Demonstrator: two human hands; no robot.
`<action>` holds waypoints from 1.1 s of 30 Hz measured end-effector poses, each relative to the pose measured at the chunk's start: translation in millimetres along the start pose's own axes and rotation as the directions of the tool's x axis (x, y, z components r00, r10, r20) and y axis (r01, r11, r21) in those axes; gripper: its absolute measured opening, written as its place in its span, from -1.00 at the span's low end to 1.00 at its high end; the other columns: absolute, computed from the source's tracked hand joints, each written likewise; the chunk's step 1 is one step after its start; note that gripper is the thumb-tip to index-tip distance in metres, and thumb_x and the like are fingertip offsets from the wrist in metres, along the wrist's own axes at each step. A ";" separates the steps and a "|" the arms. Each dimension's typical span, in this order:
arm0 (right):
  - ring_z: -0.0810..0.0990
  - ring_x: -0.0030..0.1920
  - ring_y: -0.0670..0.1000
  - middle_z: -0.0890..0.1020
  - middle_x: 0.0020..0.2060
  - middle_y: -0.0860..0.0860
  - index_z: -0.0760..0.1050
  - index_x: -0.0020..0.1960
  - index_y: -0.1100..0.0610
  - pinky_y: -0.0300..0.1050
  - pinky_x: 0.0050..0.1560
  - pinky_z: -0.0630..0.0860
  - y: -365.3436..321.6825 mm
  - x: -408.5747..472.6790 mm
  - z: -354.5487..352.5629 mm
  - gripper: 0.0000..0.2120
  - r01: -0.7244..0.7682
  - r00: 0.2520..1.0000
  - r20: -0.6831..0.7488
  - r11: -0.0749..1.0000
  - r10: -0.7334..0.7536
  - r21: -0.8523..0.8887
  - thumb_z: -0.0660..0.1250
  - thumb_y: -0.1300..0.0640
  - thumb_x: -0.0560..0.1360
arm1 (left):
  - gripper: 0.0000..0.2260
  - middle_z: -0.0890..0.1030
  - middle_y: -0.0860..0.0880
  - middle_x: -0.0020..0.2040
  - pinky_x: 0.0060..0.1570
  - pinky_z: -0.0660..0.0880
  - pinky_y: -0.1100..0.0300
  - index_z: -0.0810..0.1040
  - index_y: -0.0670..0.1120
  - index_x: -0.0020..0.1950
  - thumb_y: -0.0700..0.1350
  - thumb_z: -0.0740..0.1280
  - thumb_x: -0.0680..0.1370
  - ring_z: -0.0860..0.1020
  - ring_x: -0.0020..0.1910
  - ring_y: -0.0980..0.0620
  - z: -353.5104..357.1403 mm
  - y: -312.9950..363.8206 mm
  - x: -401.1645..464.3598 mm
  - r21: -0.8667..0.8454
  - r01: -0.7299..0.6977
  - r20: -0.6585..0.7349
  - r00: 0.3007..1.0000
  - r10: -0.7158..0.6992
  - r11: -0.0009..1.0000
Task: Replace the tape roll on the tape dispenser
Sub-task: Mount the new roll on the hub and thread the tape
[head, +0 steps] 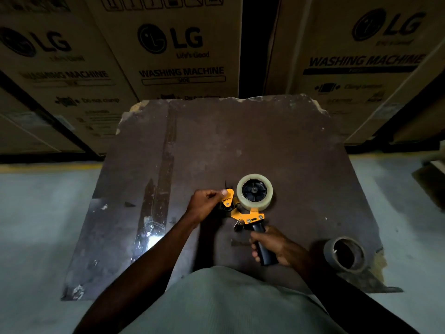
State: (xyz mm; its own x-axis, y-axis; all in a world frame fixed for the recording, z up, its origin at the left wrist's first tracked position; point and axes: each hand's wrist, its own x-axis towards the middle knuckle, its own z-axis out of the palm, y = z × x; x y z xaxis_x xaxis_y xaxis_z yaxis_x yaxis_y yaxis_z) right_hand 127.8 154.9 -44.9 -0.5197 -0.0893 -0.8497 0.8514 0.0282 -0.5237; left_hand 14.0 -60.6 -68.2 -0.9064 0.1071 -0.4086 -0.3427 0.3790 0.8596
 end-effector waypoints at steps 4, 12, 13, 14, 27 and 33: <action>0.60 -0.35 -0.01 0.63 -0.35 -0.05 0.57 -0.05 0.07 -0.07 -0.22 0.52 2.7 1.5 -5.5 -0.80 0.170 0.976 -0.094 0.961 -0.194 -0.220 0.48 -0.02 0.45 | -0.67 0.75 -0.04 -0.20 -0.05 0.60 -0.05 0.75 -0.03 -0.11 0.22 0.49 0.37 0.65 -0.21 0.05 3.9 2.4 -10.3 -0.032 -0.037 -0.007 0.999 0.036 0.999; 0.50 0.24 0.10 0.55 0.24 0.00 0.47 0.33 -0.03 0.04 0.15 0.54 -17.4 -6.1 -7.4 -0.48 0.362 0.510 0.177 0.023 -0.842 -0.932 0.32 -0.19 0.43 | -0.75 0.75 -0.04 -0.18 -0.05 0.58 0.05 0.75 -0.07 -0.07 0.10 0.51 0.44 0.67 -0.16 0.02 2.9 7.0 -14.6 -0.063 -0.006 -0.019 1.000 0.005 0.998; 0.50 0.24 0.09 0.56 0.23 -0.03 0.48 0.33 -0.05 0.03 0.15 0.52 -25.9 -3.0 -6.8 -0.49 0.374 0.549 0.239 -0.021 -0.801 -0.927 0.29 -0.20 0.44 | -0.75 0.75 -0.04 -0.18 -0.06 0.57 0.08 0.75 -0.08 -0.07 0.09 0.52 0.43 0.66 -0.19 0.06 3.0 7.4 -15.2 -0.078 -0.005 -0.020 1.000 0.004 0.997; 0.50 0.23 0.09 0.58 0.21 -0.04 0.50 0.32 -0.05 0.01 0.15 0.50 -33.2 1.1 -6.8 -0.51 0.372 0.595 0.265 -0.032 -0.759 -0.928 0.27 -0.21 0.44 | -0.75 0.75 -0.05 -0.18 -0.07 0.55 0.09 0.75 -0.09 -0.07 0.08 0.52 0.43 0.64 -0.20 0.08 3.5 7.6 -16.0 -0.094 -0.004 -0.021 1.000 0.002 0.996; 0.61 -0.03 0.22 0.68 -0.13 0.14 0.64 -0.01 0.12 0.07 -0.10 0.48 -49.1 13.9 15.4 -0.71 0.338 0.520 0.242 -0.063 -0.819 -0.939 0.32 -0.08 0.52 | -0.76 0.75 -0.03 -0.18 0.03 0.60 -0.01 0.75 -0.06 -0.10 0.11 0.52 0.43 0.71 -0.10 -0.02 9.8 11.0 -25.1 -0.091 0.019 -0.064 0.998 -0.025 0.996; 0.56 0.00 0.17 0.62 -0.05 0.08 0.56 -0.03 0.06 0.06 -0.06 0.53 -9.3 -8.4 -8.3 -0.62 0.189 0.488 -0.219 0.347 -0.845 -0.919 0.17 -0.23 0.55 | -0.87 0.75 -0.12 -0.18 0.04 0.61 -0.05 0.75 0.00 -0.18 0.04 0.53 0.43 0.67 -0.18 0.01 12.8 11.9 -28.2 -0.155 0.006 -0.072 0.997 -0.017 0.988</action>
State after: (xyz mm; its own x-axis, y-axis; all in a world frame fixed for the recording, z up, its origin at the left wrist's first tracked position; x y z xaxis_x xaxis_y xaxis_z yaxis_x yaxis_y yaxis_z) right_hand 123.6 163.6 -33.3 -0.9885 0.1504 0.0141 0.1324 0.9076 -0.3984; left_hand 38.6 -47.3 -50.3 -0.9158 0.0339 -0.4002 -0.3822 0.2328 0.8943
